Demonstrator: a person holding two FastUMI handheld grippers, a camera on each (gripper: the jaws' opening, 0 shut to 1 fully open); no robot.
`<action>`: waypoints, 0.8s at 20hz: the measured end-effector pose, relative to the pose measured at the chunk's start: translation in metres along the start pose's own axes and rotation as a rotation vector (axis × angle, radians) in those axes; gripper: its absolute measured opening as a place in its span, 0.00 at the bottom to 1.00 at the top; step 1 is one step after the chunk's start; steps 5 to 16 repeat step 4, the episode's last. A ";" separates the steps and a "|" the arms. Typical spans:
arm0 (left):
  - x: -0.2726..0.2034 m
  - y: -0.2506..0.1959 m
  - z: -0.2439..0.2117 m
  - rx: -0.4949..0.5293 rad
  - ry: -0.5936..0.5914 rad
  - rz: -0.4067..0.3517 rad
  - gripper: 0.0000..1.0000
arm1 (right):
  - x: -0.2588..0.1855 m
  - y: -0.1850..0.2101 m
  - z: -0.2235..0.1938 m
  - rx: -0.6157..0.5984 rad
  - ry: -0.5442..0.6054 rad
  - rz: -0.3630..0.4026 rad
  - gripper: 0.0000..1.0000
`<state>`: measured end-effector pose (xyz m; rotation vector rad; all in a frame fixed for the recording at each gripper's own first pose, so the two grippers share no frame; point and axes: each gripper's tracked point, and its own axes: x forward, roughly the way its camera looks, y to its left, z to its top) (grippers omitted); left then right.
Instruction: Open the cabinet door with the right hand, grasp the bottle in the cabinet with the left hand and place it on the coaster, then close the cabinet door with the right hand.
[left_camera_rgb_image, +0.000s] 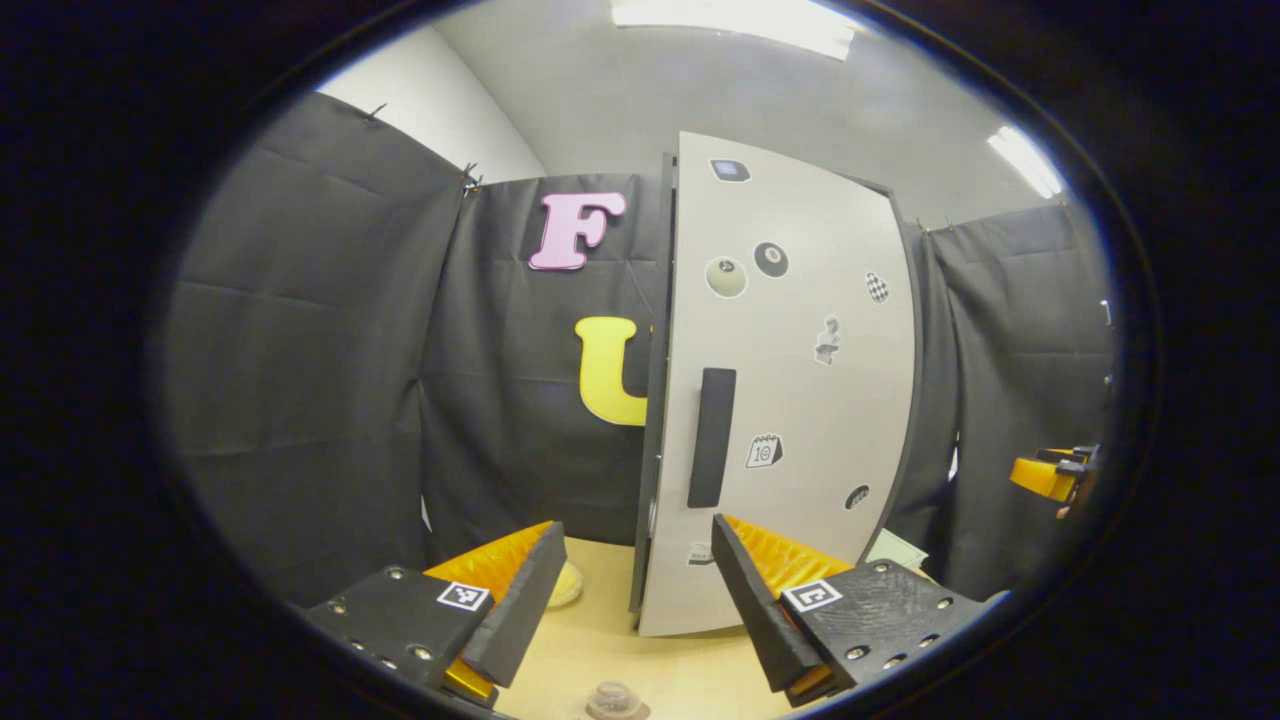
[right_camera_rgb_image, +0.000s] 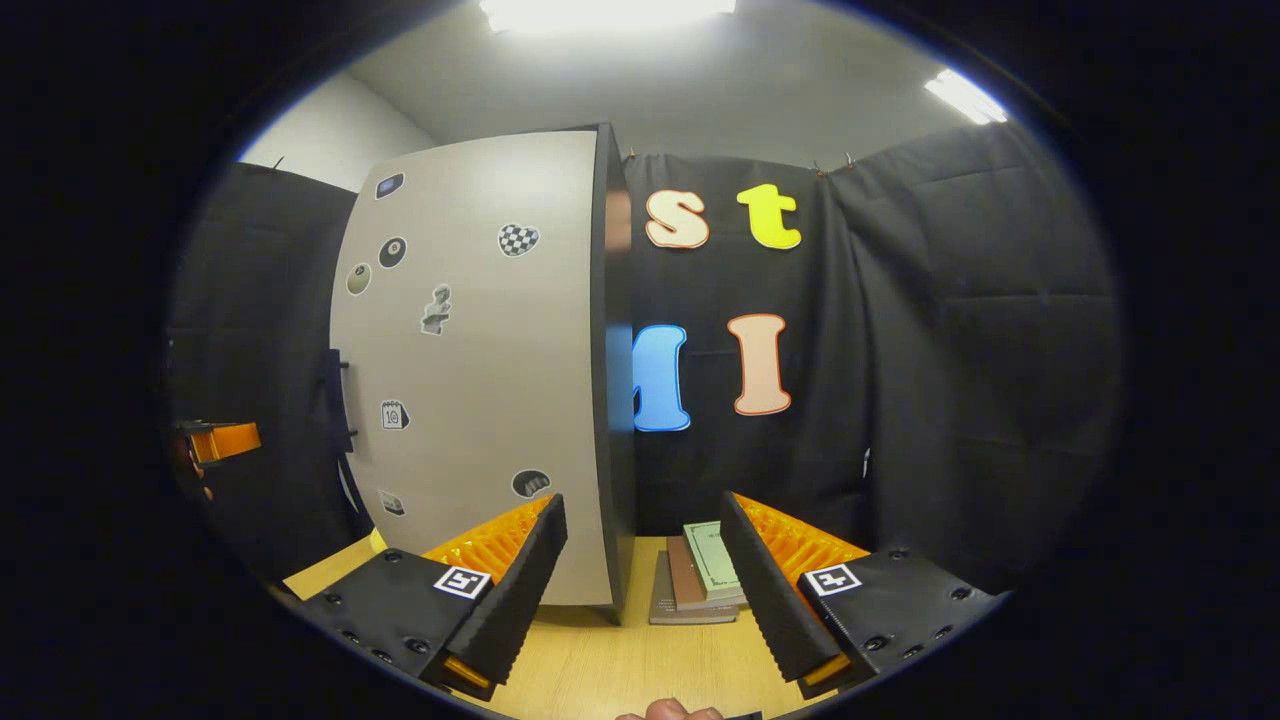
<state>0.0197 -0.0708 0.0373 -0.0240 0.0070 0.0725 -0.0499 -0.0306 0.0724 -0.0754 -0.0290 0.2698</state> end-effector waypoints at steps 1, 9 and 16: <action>-0.001 -0.003 0.001 0.000 0.001 0.001 0.90 | 0.000 -0.001 -0.001 -0.002 0.002 0.013 0.98; -0.007 -0.010 0.001 0.009 0.006 0.010 0.88 | 0.000 -0.005 -0.004 -0.006 0.009 0.044 0.93; -0.007 -0.010 0.001 0.009 0.006 0.010 0.88 | 0.000 -0.005 -0.004 -0.006 0.009 0.044 0.93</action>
